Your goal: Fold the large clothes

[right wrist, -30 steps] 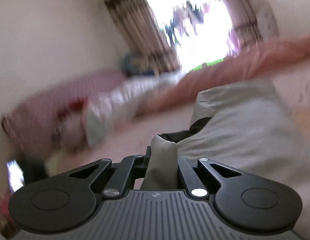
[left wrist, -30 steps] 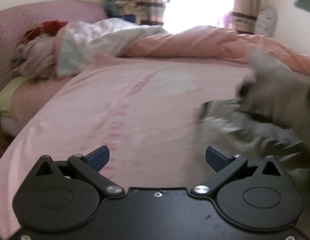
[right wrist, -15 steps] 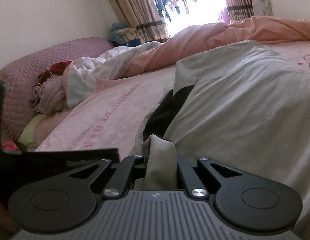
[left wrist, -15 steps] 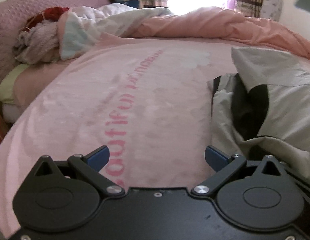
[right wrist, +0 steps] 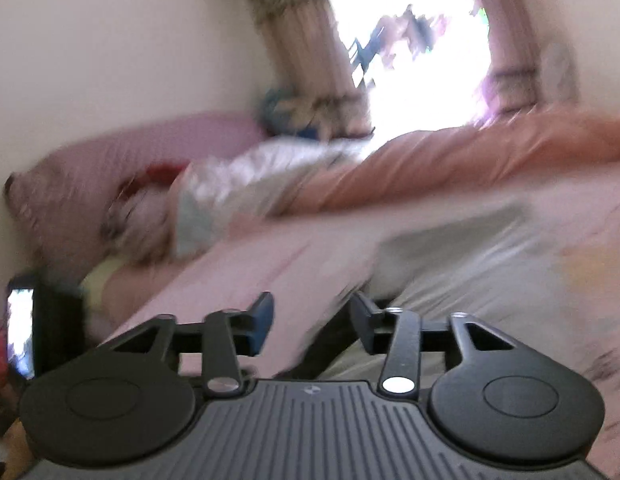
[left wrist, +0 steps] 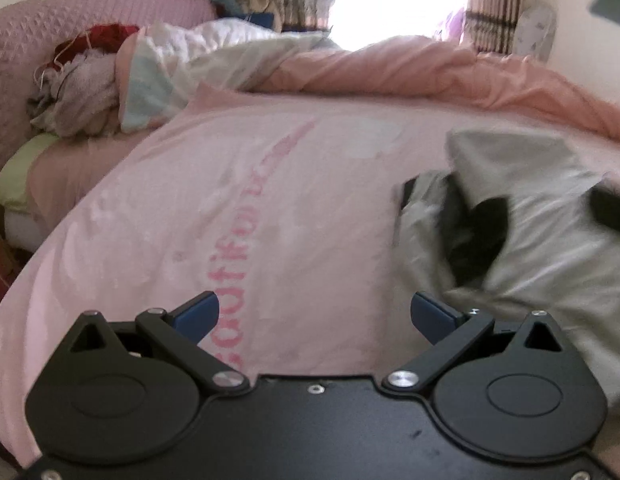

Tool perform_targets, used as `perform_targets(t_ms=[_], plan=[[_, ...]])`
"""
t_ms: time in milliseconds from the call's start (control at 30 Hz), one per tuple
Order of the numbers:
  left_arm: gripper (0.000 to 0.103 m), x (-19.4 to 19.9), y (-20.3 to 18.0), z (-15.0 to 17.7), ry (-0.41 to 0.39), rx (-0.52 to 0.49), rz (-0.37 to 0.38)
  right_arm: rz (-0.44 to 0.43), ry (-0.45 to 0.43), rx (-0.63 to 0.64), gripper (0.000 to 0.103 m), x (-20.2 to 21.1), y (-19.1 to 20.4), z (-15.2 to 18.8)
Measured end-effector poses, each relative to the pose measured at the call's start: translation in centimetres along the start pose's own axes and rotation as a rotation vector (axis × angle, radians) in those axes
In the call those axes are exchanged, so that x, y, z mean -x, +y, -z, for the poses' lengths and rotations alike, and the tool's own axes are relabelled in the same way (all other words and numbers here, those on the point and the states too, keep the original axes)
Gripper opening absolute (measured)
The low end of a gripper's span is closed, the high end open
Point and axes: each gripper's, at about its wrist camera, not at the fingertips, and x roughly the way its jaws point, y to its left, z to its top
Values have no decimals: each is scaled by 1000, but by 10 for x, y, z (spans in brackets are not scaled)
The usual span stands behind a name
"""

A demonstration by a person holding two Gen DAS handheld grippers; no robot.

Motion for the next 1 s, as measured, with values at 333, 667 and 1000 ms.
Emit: perform_targets(t_ms=[333, 667, 1000], plan=[[103, 34, -66, 1, -39, -72, 144, 419, 58, -47, 44, 40, -132, 18], [16, -6, -105, 16, 85, -139, 236, 417, 198, -72, 43, 11, -144, 51], [6, 79, -48, -27, -186, -41, 148, 348, 211, -160, 43, 13, -156, 53]])
